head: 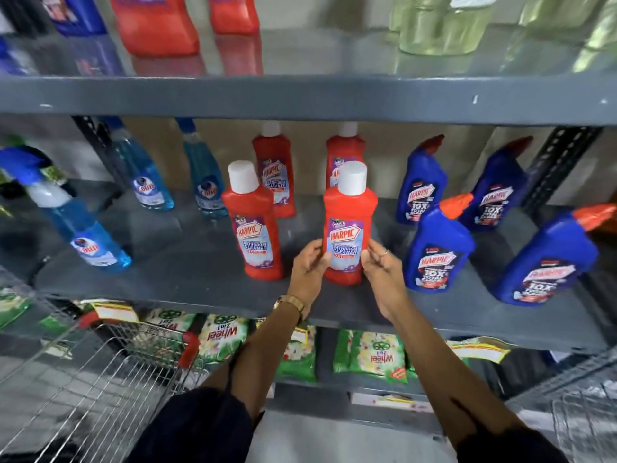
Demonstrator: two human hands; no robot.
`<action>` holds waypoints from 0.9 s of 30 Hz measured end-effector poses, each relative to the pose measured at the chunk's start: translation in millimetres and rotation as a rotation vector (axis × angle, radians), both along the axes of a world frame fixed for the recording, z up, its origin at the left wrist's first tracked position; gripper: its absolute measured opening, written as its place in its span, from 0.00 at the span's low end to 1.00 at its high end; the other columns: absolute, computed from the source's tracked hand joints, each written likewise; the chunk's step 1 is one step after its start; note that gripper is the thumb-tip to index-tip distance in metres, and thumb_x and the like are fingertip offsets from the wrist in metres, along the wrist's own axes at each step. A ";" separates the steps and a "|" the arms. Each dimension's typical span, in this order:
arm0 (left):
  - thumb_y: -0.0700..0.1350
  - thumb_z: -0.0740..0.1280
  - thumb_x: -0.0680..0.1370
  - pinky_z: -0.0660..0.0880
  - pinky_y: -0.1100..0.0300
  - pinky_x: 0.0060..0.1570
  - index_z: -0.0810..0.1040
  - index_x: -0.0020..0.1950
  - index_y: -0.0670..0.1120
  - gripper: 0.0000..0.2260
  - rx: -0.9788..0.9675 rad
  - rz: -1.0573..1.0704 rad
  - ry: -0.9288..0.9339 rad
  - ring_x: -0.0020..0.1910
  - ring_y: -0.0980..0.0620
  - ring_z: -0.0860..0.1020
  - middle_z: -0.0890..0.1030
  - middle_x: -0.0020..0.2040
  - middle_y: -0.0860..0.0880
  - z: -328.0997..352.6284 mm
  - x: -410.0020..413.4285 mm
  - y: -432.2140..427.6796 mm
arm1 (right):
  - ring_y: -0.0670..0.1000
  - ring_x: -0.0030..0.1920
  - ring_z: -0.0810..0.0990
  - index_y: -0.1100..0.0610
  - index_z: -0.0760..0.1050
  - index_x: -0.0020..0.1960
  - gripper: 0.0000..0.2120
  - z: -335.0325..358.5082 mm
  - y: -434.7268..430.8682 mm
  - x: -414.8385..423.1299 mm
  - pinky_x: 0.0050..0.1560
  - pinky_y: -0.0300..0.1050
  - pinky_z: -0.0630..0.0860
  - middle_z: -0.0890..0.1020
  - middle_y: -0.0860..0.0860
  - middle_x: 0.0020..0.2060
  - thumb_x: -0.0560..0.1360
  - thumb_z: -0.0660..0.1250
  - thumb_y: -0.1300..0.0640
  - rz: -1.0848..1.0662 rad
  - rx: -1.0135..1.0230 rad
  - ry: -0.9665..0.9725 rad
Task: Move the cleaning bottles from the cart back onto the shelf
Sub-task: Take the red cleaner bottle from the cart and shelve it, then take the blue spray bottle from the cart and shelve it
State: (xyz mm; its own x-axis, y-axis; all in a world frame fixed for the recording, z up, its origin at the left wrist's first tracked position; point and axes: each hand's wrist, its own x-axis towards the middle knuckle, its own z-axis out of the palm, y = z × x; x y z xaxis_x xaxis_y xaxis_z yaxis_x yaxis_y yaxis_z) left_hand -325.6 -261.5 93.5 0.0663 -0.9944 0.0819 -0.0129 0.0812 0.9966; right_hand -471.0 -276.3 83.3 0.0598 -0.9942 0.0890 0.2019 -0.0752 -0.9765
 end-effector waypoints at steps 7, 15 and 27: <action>0.32 0.62 0.78 0.76 0.69 0.55 0.68 0.67 0.36 0.17 0.043 0.043 0.027 0.61 0.52 0.73 0.74 0.65 0.41 -14.4 1.3 13.8 | 0.53 0.63 0.76 0.65 0.69 0.67 0.16 -14.9 28.0 8.4 0.66 0.51 0.72 0.76 0.60 0.65 0.79 0.60 0.64 -0.325 0.150 0.034; 0.30 0.61 0.78 0.80 0.58 0.48 0.72 0.61 0.35 0.12 0.044 0.046 0.021 0.47 0.52 0.83 0.81 0.51 0.42 -24.5 76.6 110.4 | 0.59 0.51 0.80 0.65 0.74 0.56 0.12 -31.3 126.9 99.0 0.52 0.48 0.79 0.81 0.63 0.52 0.81 0.54 0.63 -0.245 0.164 0.058; 0.35 0.59 0.79 0.74 0.61 0.26 0.69 0.57 0.42 0.07 0.577 0.930 0.145 0.31 0.50 0.75 0.78 0.41 0.46 -115.4 310.5 291.2 | 0.58 0.43 0.82 0.63 0.78 0.47 0.19 -71.8 227.3 324.2 0.44 0.51 0.76 0.84 0.60 0.39 0.80 0.53 0.51 0.682 -0.052 0.673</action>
State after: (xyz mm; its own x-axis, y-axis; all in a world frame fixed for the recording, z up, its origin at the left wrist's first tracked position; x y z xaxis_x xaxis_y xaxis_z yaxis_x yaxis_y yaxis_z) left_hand -15.1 29.7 -21.9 0.7801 -0.4377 -0.4471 0.2921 -0.3772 0.8789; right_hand -146.8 -48.9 11.6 0.6790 -0.7221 -0.1322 -0.3839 -0.1958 -0.9024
